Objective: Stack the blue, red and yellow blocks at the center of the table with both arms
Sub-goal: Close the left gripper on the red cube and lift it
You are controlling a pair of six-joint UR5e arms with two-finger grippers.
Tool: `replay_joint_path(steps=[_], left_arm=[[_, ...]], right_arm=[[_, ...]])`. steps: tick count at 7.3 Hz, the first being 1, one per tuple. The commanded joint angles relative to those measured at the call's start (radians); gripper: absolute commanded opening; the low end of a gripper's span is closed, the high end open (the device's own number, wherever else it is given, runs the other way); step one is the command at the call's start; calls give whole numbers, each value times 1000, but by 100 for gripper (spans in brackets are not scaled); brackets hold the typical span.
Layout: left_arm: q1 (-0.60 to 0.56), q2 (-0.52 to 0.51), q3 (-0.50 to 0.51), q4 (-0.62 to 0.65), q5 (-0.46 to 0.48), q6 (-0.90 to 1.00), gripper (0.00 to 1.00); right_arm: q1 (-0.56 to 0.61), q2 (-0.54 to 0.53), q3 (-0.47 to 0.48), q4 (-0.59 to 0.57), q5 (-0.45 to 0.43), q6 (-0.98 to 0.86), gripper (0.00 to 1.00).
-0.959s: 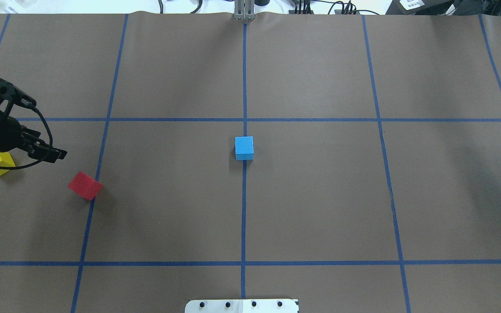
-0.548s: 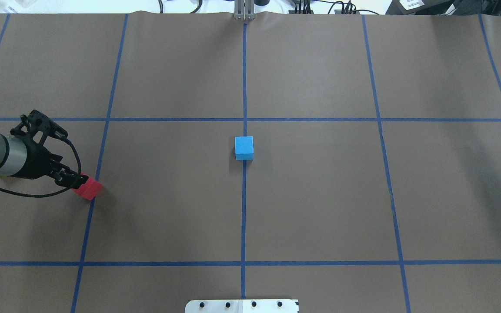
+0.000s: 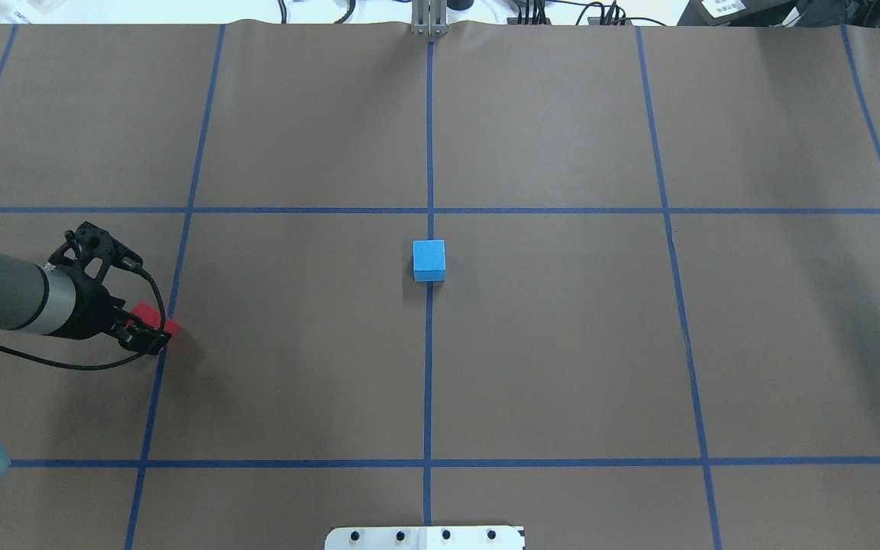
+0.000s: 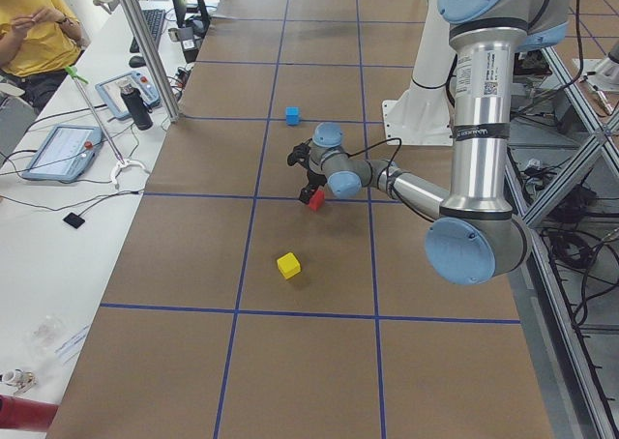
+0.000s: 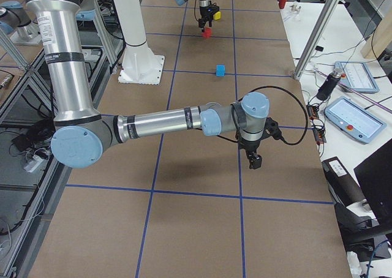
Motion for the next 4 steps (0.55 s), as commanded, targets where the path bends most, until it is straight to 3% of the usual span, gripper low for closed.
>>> replay_joint_path(steps=[1, 2, 3, 4], left_arm=[[35, -3, 17, 0, 27, -32, 86], [35, -3, 22, 0, 27, -32, 53], [33, -5, 20, 0, 30, -31, 1], [29, -8, -7, -1, 54, -22, 0]], right_arm=[[-1, -2, -1, 0, 1, 1, 100], [-1, -2, -1, 0, 1, 2, 100], [-1, 0, -1, 0, 1, 4, 100], [-1, 0, -1, 0, -1, -1, 100]])
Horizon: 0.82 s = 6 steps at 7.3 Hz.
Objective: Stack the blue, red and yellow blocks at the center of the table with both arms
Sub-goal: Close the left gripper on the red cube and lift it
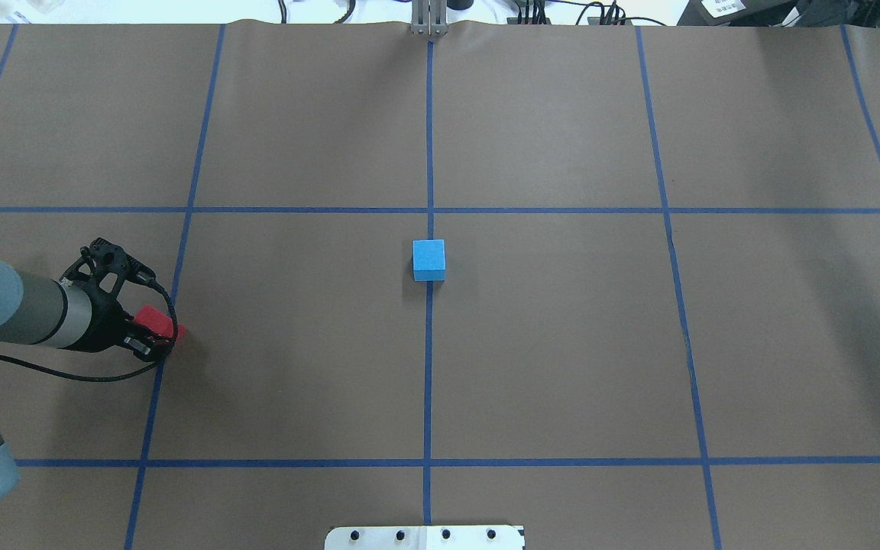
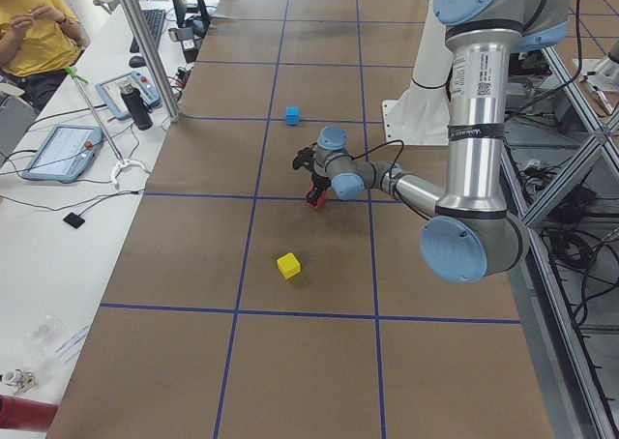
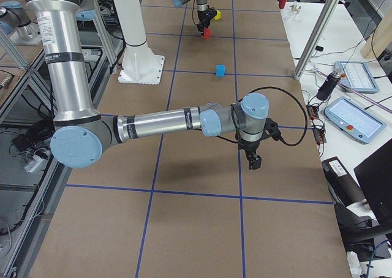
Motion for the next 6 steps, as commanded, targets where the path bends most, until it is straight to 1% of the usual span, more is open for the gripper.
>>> replay_joint_path(steps=[1, 2, 3, 4, 5, 6], left_arm=[[-13, -1, -55, 3, 7, 8, 0], [-32, -16, -108, 119, 1, 6, 0], [-51, -129, -157, 334, 2, 6, 0], [-51, -267, -156, 485, 7, -8, 0], [-51, -379, -150, 605, 7, -11, 0], [-46, -485, -136, 708, 5, -78, 0]], right_arm=[[0, 1, -3, -2, 2, -4, 100], [0, -1, -12, -2, -1, -4, 100], [6, -8, -28, -2, 0, -3, 100], [8, -43, -29, 0, -6, -6, 100], [20, -68, -31, 1, -9, -6, 100], [24, -106, -31, 3, -13, 2, 100]])
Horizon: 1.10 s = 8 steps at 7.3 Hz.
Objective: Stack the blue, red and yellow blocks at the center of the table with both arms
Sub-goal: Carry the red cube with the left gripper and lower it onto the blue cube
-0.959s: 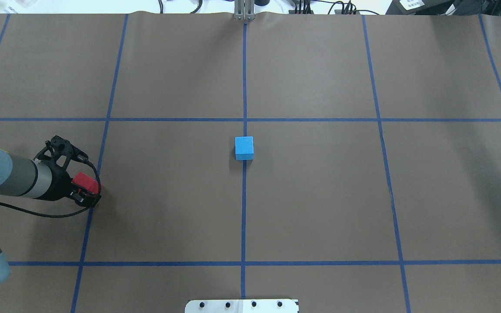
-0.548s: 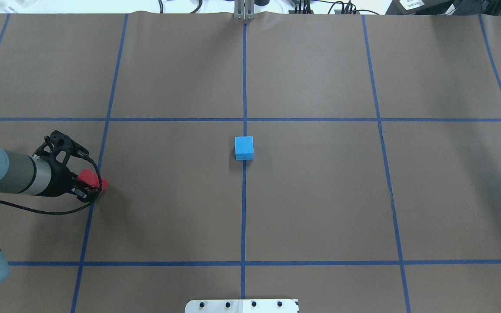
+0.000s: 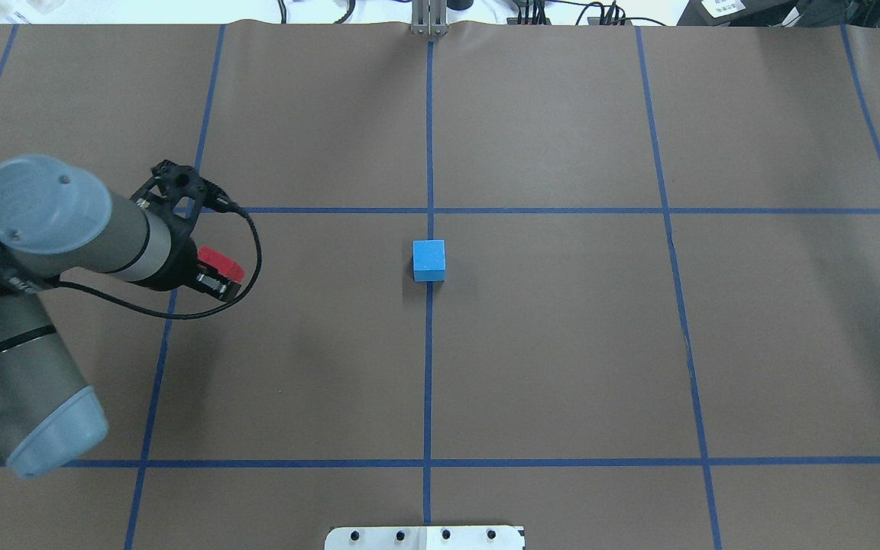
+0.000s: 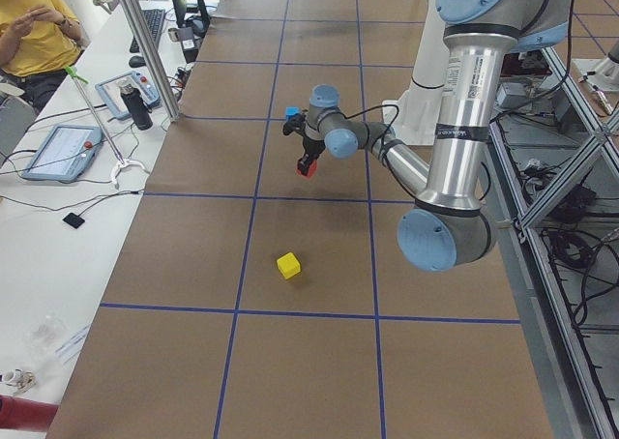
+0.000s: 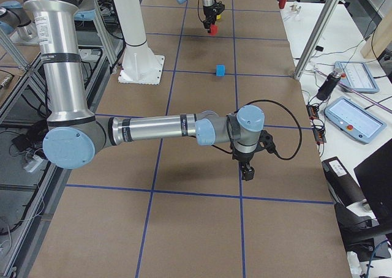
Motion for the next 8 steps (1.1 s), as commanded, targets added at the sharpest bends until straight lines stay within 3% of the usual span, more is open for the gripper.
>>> replay_joint_path(steps=[1, 5, 8], left_arm=[[8, -259, 87, 185, 1, -139, 0], [76, -611, 468, 170, 1, -394, 0], [85, -675, 626, 73, 1, -486, 0]], right_arm=[[36, -62, -2, 2, -22, 7, 100], [62, -72, 0, 0, -22, 13, 100], [62, -70, 0, 0, -24, 15, 100]])
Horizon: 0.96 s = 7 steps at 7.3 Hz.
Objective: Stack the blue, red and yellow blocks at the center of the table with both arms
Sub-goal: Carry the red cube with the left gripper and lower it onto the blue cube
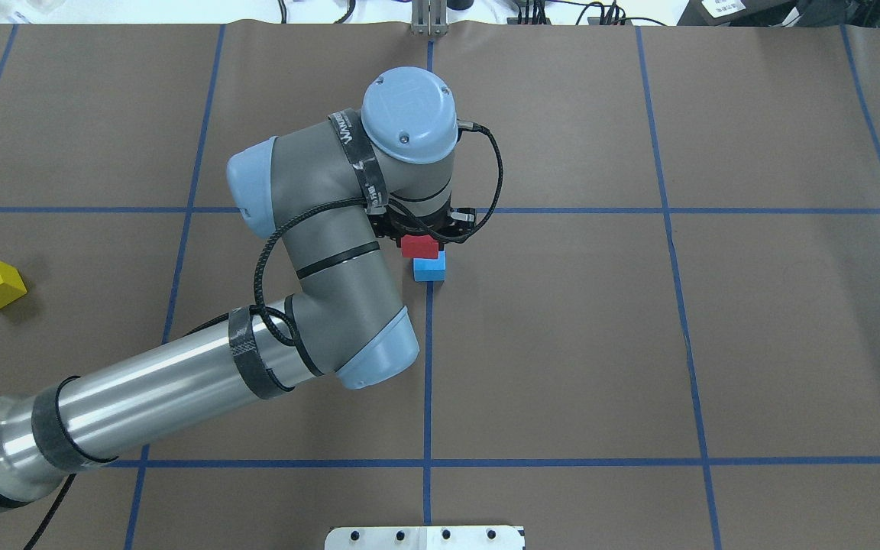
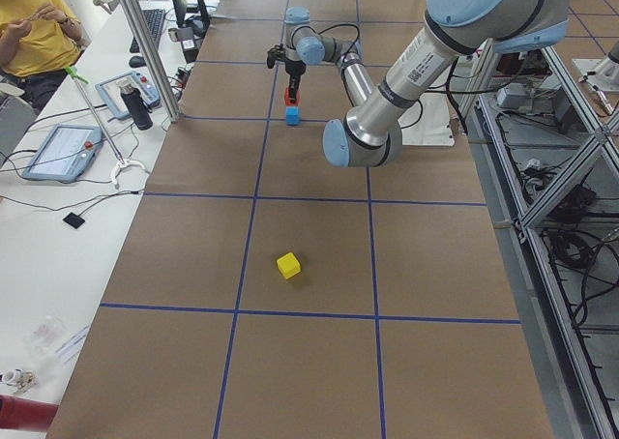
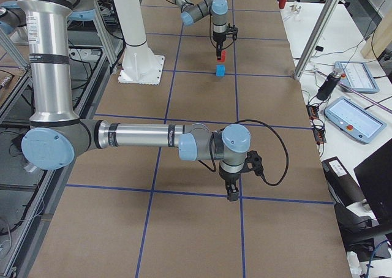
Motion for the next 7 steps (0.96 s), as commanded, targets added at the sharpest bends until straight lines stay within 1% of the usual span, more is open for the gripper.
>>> replay_joint_path(steps=[1, 2, 6, 7], left_arm=[[2, -25, 99, -79, 0, -24, 0], [2, -25, 116, -84, 0, -23, 0], [15, -19, 116, -84, 0, -22, 0], [21, -19, 116, -82, 0, -24, 4]], right_arm=[[1, 2, 0, 0, -1, 0, 100], [-1, 2, 0, 0, -1, 2, 100], [-1, 5, 0, 0, -1, 2, 100], [-1, 5, 0, 0, -1, 2, 100]])
